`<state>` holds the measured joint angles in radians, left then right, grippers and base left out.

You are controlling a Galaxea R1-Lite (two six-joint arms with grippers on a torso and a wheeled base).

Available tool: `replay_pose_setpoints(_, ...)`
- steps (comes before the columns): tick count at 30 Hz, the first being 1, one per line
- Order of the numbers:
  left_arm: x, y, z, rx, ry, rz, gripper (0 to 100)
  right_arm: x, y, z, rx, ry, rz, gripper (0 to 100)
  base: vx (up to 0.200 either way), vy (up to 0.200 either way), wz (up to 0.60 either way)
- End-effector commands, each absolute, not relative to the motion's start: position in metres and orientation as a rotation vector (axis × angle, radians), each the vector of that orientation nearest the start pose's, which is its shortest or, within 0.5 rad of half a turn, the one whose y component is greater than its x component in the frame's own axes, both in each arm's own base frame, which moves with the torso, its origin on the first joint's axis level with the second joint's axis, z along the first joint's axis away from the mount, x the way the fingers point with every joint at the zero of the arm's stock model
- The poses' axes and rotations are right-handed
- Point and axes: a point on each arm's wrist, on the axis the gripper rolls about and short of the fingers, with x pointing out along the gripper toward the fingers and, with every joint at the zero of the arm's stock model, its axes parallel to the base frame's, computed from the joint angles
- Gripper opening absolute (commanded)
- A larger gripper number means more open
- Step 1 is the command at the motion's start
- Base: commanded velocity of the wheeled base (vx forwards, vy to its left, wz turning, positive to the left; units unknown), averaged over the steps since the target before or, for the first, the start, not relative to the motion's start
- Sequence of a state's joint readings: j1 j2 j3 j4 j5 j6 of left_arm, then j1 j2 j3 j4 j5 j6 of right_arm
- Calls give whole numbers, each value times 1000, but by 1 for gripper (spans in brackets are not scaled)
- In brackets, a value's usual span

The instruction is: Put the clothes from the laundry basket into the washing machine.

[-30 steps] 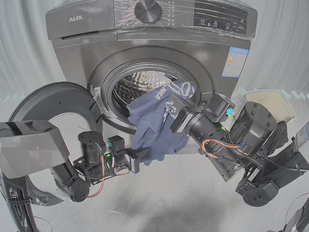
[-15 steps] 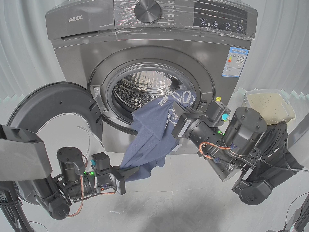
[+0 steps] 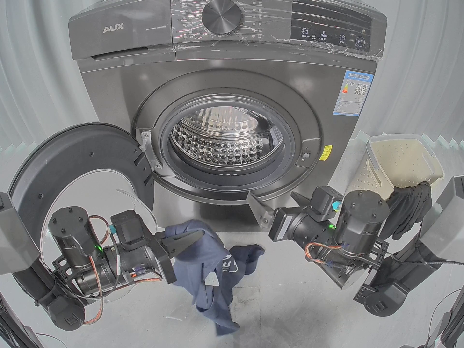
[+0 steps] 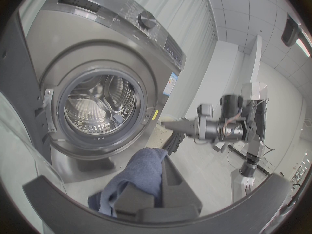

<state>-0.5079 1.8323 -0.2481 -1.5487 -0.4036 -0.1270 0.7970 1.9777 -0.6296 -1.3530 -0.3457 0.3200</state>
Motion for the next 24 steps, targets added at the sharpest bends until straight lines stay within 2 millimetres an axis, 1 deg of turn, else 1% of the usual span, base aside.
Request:
replay_pose_setpoints(1,218,-130,129,-137,14,-902,0,232,224,106,266,131,439,100,0,0,0)
replay_pose_setpoints(6,220,-129,134,-141,-12,-892,0,224,216,92,203,198,428,100,0,0,0)
replay_pose_setpoints(13,221,-129,144,-165,-48,-883,0,216,210,78,150,271,419,100,0,0,0)
replay_pose_setpoints(14,221,-129,150,-182,-73,-861,0,212,207,72,117,302,418,100,0,0,0)
replay_pose_setpoints(20,226,-133,160,-208,-118,-815,0,203,210,59,71,347,439,100,0,0,0)
replay_pose_setpoints(24,228,-134,164,-212,-136,-800,0,205,217,52,71,359,440,100,0,0,0)
